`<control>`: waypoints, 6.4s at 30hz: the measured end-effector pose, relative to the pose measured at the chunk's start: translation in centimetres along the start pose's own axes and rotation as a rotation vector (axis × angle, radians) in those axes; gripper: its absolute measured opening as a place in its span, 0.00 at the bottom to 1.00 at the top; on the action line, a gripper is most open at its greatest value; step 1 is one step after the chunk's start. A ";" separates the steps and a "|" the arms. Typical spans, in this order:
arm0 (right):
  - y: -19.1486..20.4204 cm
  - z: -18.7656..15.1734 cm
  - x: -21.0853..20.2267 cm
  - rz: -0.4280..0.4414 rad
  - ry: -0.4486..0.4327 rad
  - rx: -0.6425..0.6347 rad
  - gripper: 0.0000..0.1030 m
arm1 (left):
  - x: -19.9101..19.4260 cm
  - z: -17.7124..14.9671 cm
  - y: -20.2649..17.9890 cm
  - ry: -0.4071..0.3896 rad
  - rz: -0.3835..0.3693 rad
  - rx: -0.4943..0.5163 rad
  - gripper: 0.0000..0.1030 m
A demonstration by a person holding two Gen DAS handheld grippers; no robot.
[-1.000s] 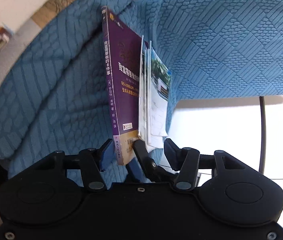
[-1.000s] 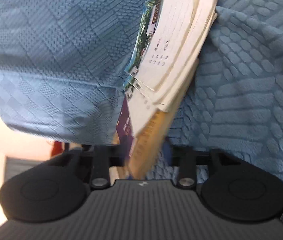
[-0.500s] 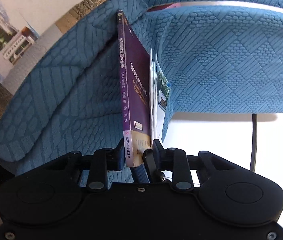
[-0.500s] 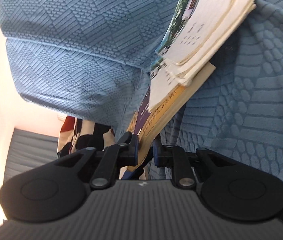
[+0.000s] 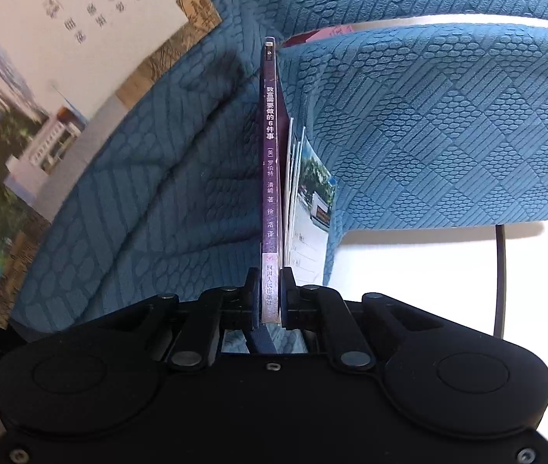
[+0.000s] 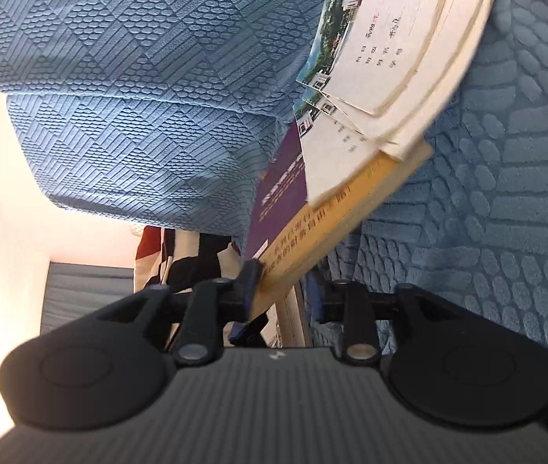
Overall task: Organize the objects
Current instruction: 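Lift and carry the purple book toward the book stack with both tools, then lower the purple book cover-up onto the book stack and open both tools, then withdraw both tools up and away from the book stack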
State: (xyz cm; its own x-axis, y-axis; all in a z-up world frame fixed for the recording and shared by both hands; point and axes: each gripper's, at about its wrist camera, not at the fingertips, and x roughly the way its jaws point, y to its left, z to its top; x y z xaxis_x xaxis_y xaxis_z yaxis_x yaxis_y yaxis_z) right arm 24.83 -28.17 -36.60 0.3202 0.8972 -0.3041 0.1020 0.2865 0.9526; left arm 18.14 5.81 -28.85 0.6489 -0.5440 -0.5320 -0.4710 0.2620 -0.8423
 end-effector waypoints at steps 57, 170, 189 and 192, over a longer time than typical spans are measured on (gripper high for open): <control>21.5 -9.0 1.8 0.023 -0.080 -0.397 0.25 | -23.6 4.9 -4.5 -0.109 -0.216 0.175 0.15; 19.6 -14.1 11.2 -0.571 0.012 -0.909 0.39 | -17.4 5.5 0.4 -0.261 0.464 0.608 0.79; 27.6 -16.8 -0.5 -0.492 -0.168 -0.942 0.39 | -23.2 -2.5 -11.3 -0.383 0.406 0.822 0.79; 27.6 -17.0 -1.4 -0.498 -0.168 -0.905 0.39 | -23.4 -3.5 -11.8 -0.388 0.413 0.834 0.79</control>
State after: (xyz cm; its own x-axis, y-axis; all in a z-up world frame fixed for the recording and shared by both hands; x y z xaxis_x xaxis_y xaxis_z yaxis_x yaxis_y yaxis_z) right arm 11.23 -15.80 -9.90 0.5696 0.5705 -0.5917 -0.4624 0.8176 0.3431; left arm 6.40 12.70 -6.19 0.7490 -0.0267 -0.6620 -0.2305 0.9263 -0.2981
